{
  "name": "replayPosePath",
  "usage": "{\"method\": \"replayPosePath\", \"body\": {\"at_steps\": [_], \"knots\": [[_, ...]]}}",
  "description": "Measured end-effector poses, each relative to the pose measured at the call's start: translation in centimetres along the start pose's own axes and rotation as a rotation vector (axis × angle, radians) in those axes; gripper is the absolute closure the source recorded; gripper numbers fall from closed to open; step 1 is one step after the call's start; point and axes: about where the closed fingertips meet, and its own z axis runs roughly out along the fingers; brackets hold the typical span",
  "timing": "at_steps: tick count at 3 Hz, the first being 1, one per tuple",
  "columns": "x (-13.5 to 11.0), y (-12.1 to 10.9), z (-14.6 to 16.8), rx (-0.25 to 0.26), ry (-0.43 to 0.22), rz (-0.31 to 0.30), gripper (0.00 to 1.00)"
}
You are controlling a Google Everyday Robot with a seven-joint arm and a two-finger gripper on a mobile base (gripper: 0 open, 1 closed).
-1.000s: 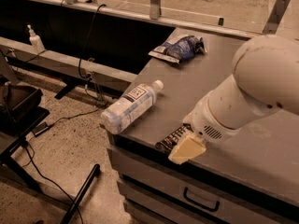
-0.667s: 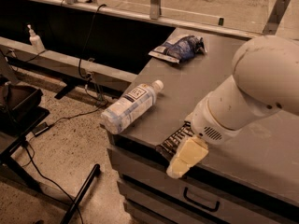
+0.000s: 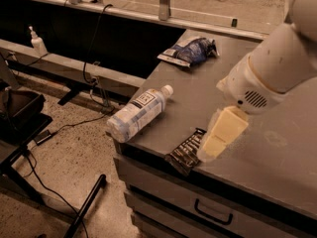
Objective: Move rxbar chocolate near blue chip bag
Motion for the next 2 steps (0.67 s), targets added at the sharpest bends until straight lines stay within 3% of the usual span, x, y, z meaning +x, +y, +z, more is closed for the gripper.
{"method": "replayPosePath", "body": {"at_steps": [1,2], "knots": [[-0.05,-0.77,-1.6,-0.018,0.004,-0.007,0.13],[0.37,-0.81,-1.76,-0.03,0.011,-0.006,0.15]]}}
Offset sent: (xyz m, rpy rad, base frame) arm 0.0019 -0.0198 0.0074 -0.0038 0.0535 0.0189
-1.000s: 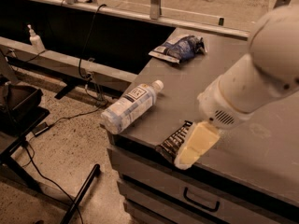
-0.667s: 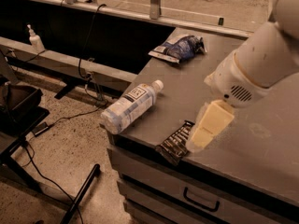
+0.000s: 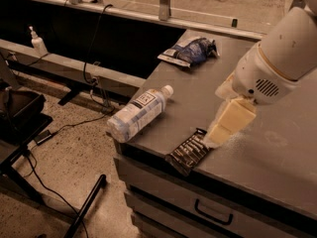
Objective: Move rxbar chocolate near blue chip bag
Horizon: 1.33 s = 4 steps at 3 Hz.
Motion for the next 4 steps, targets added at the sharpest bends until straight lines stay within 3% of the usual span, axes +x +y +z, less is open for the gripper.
{"method": "replayPosePath", "body": {"at_steps": [1,2,4], "knots": [[0.5,0.2,0.3,-0.002,0.007,0.006,0.01],[1.4,0.6,1.9,-0.005,0.02,0.009,0.0],[2.6,1.3,4.8,-0.029,0.043,0.021,0.4]]}}
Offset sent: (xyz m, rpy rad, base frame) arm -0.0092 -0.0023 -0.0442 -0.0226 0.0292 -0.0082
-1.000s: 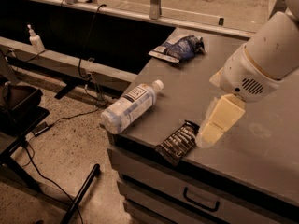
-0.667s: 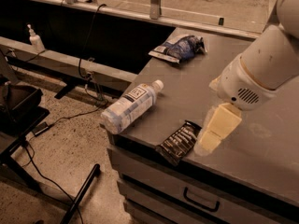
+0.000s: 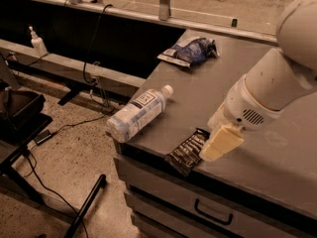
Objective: Move rxbar chocolate near blue chip bag
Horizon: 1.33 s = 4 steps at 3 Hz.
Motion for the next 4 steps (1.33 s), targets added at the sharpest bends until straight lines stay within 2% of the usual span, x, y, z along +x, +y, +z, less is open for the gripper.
{"method": "replayPosePath", "body": {"at_steps": [1,3,4], "knots": [[0.15,0.5,1.11,-0.021,0.006,0.002,0.53],[-0.08,0.88,1.4,-0.033,0.008,-0.004,0.52],[-0.38,0.97,1.55,-0.038,0.009,-0.009,0.27]]}}
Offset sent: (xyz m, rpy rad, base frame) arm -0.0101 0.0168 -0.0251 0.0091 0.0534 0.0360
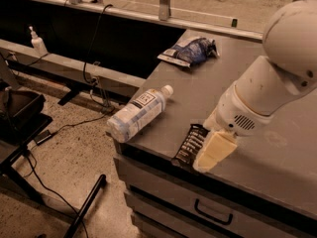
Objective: Move rxbar chocolate near blue chip bag
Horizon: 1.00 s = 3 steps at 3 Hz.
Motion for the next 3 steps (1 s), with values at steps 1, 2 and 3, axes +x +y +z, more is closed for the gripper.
{"method": "replayPosePath", "body": {"at_steps": [1,2,3], "knots": [[0.0,0.0,0.0,0.0,0.0,0.0,0.05],[-0.2,0.1,0.4,-0.009,0.001,-0.007,0.0],[-0.3,0.1,1.8,-0.026,0.004,-0.014,0.02]]}}
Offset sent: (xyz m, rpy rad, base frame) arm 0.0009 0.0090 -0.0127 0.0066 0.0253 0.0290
